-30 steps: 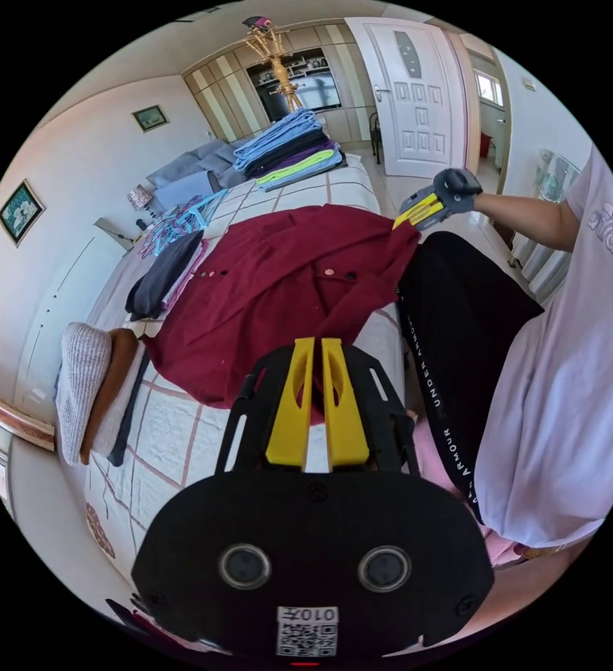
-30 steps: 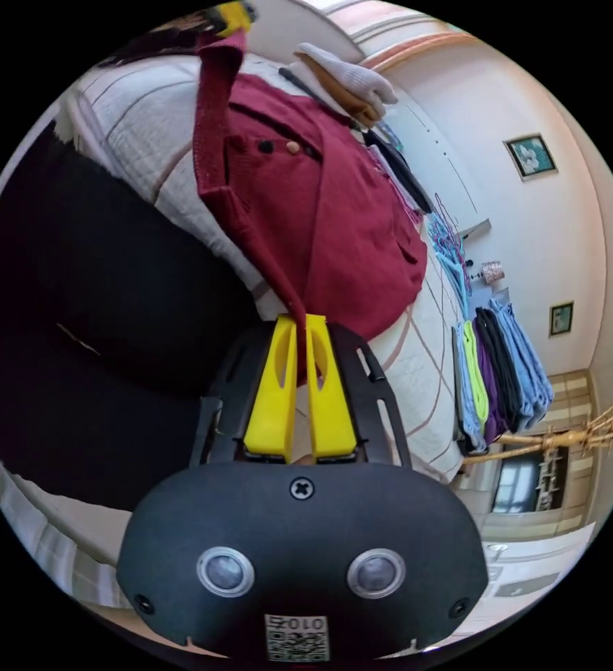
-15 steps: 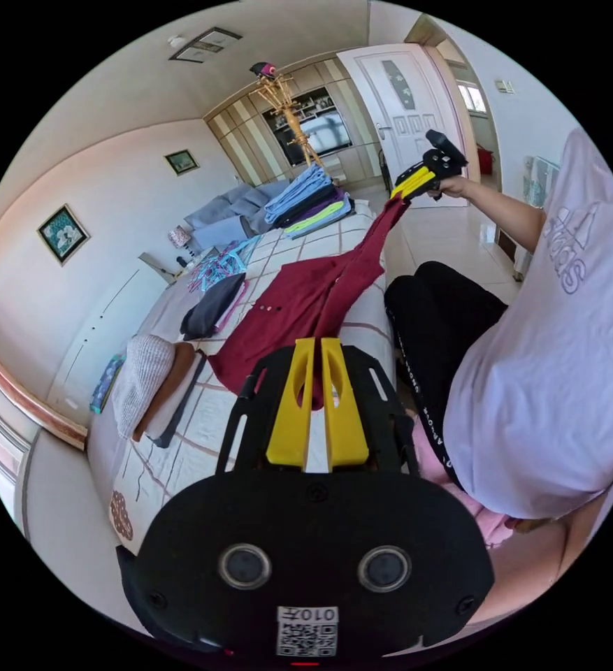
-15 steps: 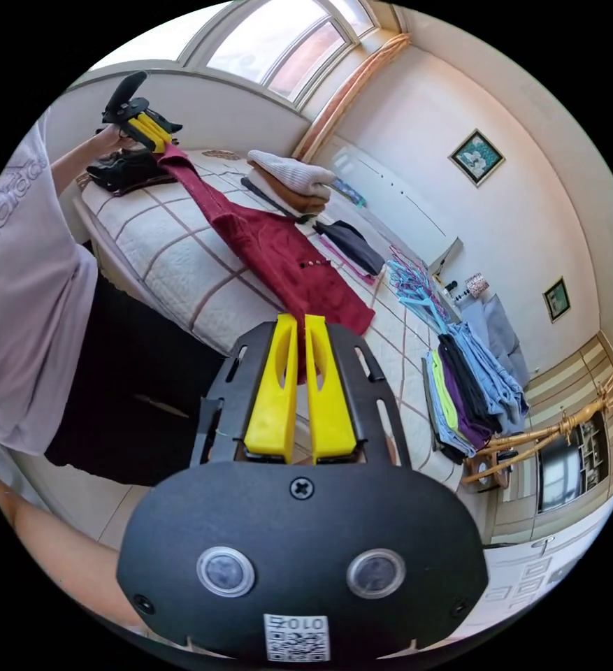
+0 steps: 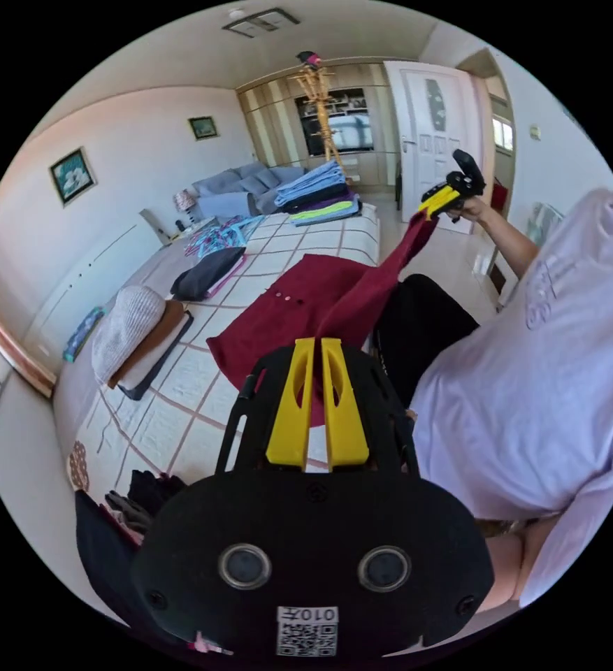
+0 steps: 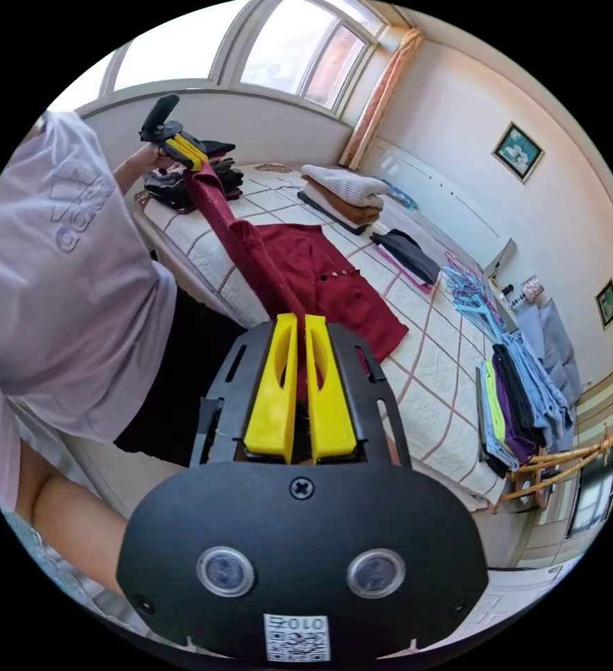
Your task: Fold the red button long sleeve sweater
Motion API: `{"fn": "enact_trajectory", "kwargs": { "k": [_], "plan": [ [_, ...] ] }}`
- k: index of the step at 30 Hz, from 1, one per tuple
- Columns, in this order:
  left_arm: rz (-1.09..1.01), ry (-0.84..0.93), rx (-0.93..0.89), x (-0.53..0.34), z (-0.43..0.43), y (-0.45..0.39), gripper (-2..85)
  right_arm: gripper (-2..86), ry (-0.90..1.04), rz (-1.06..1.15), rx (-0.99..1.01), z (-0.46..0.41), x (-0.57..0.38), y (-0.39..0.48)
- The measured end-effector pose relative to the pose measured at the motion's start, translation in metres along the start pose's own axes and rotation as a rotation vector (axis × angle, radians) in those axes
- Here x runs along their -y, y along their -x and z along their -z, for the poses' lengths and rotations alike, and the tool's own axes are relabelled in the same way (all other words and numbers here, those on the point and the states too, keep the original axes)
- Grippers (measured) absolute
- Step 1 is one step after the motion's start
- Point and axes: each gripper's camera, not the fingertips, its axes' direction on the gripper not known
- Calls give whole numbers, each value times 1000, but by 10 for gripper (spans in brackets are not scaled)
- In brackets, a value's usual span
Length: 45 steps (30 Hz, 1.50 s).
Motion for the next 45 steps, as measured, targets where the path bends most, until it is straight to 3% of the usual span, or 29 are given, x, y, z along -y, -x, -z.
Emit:
{"fn": "enact_trajectory", "kwargs": {
  "k": [6,11,15,23,27,31,36,41,45],
  "plan": [
    [151,35,-98,52,-79,135,-1,22,55,-219,191,-49,73,-154],
    [288,234,-172,70,-213,243,-1,33,153,-332,230,-140,117,-247],
    [363,338,-217,66,-290,273,-1,36,324,-427,262,-233,127,-293],
    [362,409,-291,78,-337,300,5,35,415,-508,349,-285,121,-327],
    [363,391,-220,91,-338,302,14,55,351,-555,290,-286,111,-324],
    [430,268,30,80,-298,290,32,94,222,-648,179,-256,99,-319],
    [314,213,98,48,-234,200,35,90,-7,-675,-150,-166,69,-269],
    [243,219,75,-7,-209,89,15,84,-17,-588,-107,-151,43,-201],
    [320,210,75,-32,-205,64,4,85,-43,-621,-23,-162,28,-156]
  ]
}}
